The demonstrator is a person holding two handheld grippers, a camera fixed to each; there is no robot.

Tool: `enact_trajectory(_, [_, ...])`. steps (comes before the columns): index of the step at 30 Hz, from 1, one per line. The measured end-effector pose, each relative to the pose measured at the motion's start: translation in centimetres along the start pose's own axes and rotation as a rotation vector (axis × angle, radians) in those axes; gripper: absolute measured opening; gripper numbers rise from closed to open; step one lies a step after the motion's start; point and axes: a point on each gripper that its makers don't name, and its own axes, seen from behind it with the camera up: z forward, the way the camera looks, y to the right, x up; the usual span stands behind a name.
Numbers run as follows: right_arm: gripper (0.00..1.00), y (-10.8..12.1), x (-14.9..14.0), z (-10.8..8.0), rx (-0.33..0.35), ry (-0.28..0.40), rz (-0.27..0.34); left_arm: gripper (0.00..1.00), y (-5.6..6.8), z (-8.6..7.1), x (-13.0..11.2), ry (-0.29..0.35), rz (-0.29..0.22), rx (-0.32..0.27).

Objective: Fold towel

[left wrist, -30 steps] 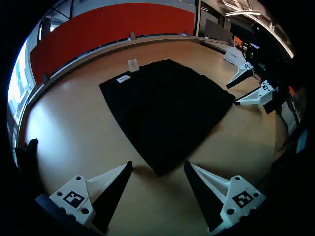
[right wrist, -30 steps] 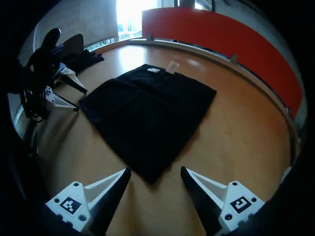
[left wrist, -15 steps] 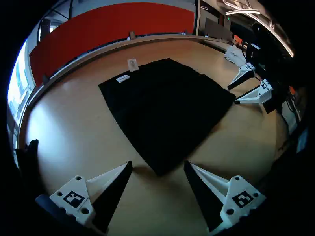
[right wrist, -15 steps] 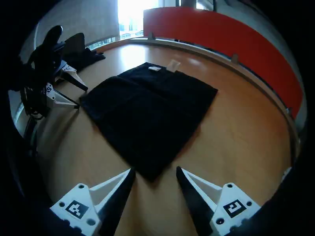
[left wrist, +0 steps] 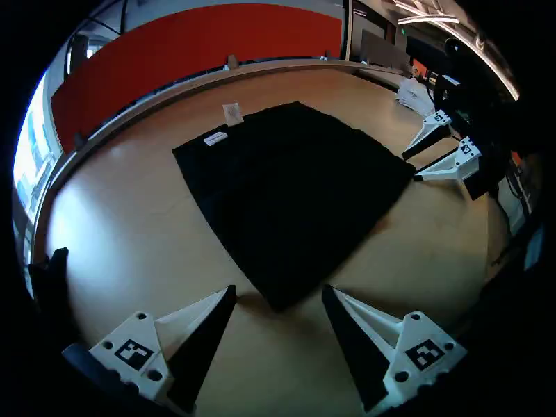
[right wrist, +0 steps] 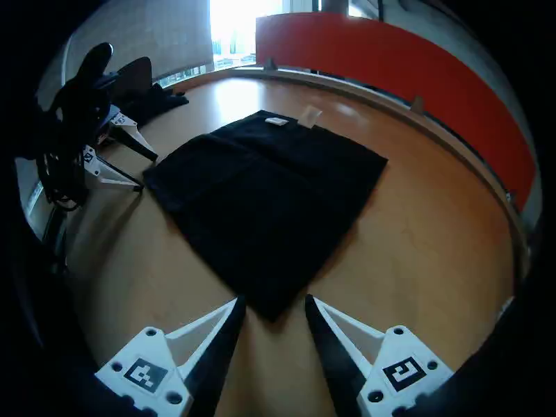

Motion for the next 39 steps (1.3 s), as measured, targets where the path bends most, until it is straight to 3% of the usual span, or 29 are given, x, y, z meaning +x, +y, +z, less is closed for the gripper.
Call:
enact_trajectory(8, [0.34,0.0,-0.1,-0.1,0.0,0.0,0.005,0.68,0.3,-0.1,-0.1,-0.012,-0.012,0.009])
enact_trajectory(17, [0.23,-0.2,-0.2,-0.1,-0.004,-0.001,0.013,0.48,0.5,-0.1,-0.1,-0.026,-0.014,0.01])
enact_trajectory(19, [0.21,-0.2,-0.2,-0.1,-0.004,-0.002,0.019,0.29,0.4,-0.1,-0.1,-0.03,-0.021,0.018])
enact_trajectory(21, [0.2,-0.2,-0.2,-0.1,-0.004,-0.004,0.025,0.21,0.1,-0.1,0.0,-0.033,-0.03,0.029])
enact_trajectory(29, [0.17,-0.5,-0.2,-0.3,0.016,-0.013,0.065,0.17,0.1,-0.2,-0.1,-0.031,-0.051,0.031])
enact_trajectory(39, [0.15,-0.4,0.8,-1.0,0.01,0.016,0.051,0.14,0.7,-0.7,0.3,-0.031,-0.096,0.0])
